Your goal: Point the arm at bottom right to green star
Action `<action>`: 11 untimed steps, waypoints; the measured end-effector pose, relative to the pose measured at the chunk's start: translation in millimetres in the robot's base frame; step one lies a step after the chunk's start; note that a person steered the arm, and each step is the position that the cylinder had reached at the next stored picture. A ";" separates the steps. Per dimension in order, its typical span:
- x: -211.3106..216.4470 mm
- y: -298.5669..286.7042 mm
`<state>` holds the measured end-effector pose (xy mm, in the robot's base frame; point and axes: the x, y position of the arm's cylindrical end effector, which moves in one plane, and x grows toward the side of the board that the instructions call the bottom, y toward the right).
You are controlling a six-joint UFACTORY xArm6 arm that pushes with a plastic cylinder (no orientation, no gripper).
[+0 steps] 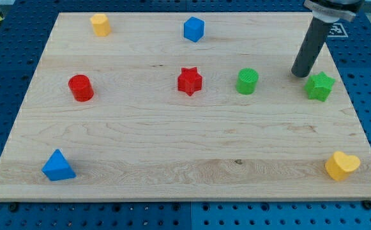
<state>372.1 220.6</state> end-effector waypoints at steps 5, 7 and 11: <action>88.2 123.5; 103.0 75.8; 94.1 24.5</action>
